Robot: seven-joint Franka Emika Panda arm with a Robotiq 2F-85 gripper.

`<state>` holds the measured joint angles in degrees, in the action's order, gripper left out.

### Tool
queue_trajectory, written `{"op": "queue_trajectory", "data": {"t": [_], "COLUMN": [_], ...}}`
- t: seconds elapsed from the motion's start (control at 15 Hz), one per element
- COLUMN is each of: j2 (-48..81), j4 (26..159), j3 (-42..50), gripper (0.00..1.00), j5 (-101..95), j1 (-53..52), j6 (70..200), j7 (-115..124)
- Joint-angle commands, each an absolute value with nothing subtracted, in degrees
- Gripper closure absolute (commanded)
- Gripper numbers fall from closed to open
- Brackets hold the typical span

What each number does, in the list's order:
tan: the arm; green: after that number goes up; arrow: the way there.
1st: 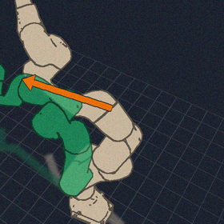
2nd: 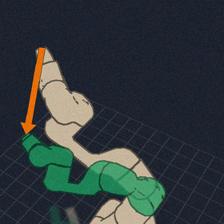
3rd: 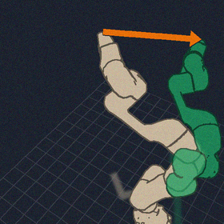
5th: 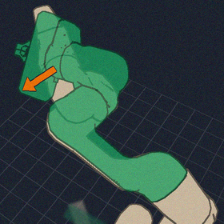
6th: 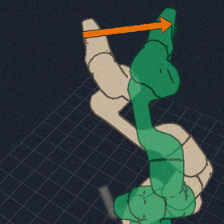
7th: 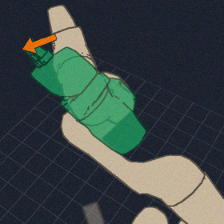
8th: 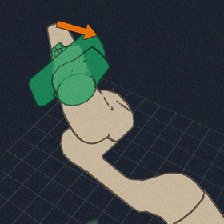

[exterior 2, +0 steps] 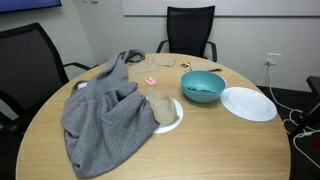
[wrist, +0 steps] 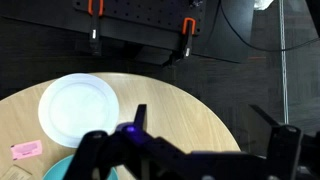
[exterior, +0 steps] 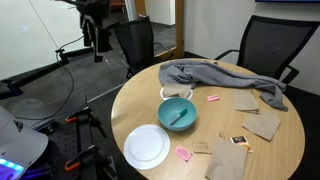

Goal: Put the marker in the bowl on the table

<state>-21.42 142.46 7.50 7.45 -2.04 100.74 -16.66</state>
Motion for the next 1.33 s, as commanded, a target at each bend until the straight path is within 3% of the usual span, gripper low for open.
{"op": "queue_trajectory", "data": {"t": [0.0, 0.87, 1.27], "j2": [-21.35, -21.35, -20.33], "j4": [142.35, 142.35, 142.46], "j3": [6.68, 6.68, 6.36], "gripper": [0.0, 0.0, 0.0], "j5": [7.68, 7.68, 6.73], "j1": [-1.14, -1.14, 0.23], "j6": [100.57, 100.57, 111.45], "j7": [-16.91, -16.91, -14.97]}}
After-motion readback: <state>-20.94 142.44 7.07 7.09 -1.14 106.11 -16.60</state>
